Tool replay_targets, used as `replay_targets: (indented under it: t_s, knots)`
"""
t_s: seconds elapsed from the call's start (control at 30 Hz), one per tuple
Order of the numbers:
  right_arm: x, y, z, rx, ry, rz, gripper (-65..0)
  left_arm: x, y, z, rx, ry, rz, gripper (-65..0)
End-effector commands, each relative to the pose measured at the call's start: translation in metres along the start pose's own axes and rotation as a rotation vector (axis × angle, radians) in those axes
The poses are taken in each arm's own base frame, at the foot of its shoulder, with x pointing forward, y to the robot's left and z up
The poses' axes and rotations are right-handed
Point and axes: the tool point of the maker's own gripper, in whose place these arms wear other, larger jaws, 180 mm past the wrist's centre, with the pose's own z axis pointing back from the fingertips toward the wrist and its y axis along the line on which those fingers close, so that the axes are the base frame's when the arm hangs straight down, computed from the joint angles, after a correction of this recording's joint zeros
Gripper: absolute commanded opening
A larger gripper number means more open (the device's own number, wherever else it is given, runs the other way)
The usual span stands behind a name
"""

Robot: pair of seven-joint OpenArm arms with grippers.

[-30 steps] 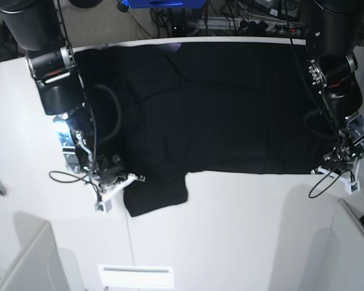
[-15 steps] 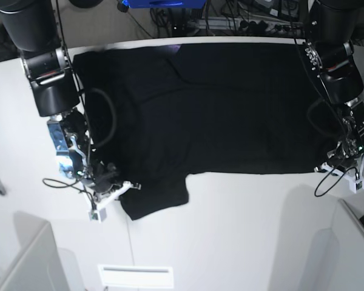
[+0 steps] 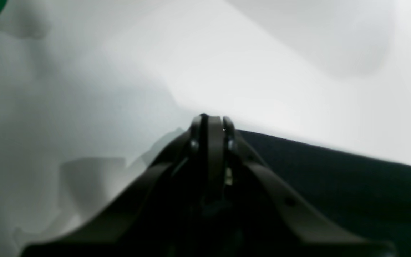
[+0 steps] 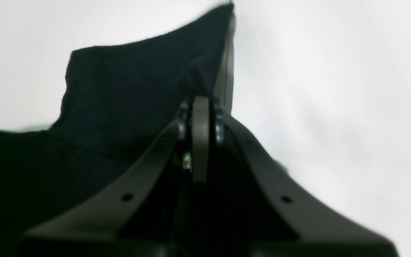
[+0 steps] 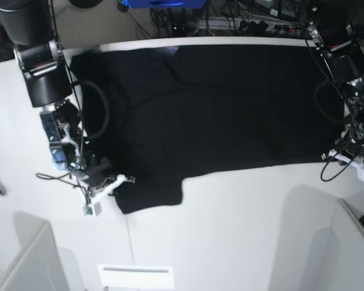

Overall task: Fold the T-shirt properly
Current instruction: 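Fold the hem up over the shirt toward the collar with both grippers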

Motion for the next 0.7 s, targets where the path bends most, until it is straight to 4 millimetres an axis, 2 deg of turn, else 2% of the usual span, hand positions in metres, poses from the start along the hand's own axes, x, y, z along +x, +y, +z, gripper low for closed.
replay_targets:
  t_s: [0.0,0.17,0.3,0.37,0.53,0.67]
  knots:
    - [0.019,0.002,0.004,0.008,-0.052,0.005,-65.0,0.030,0.005,0.009,0.006,-0.074,-0.019,-65.0]
    - [0.010,0.001,0.003,0.006,-0.037,0.000,-65.0,0.030,0.002,0.023,0.004,-0.093,-0.066,-65.0]
    - [0.005,-0.008,0.006,-0.008,-0.028,0.004,-65.0,0.023,-0.009,0.029,-0.073,-0.105,0.002,-65.0]
    - [0.001,-0.007,0.007,-0.006,-0.026,0.005,-65.0,0.018,-0.004,0.032,-0.080,-0.095,0.007,-65.0]
    - [0.015,-0.012,0.026,-0.002,-0.096,-0.013,-65.0,0.012,-0.004,0.035,-0.111,-0.094,0.052,-65.0]
    - [0.012,-0.015,0.036,-0.001,-0.076,-0.039,-65.0,0.021,-0.006,0.044,-0.141,-0.117,0.054,-65.0]
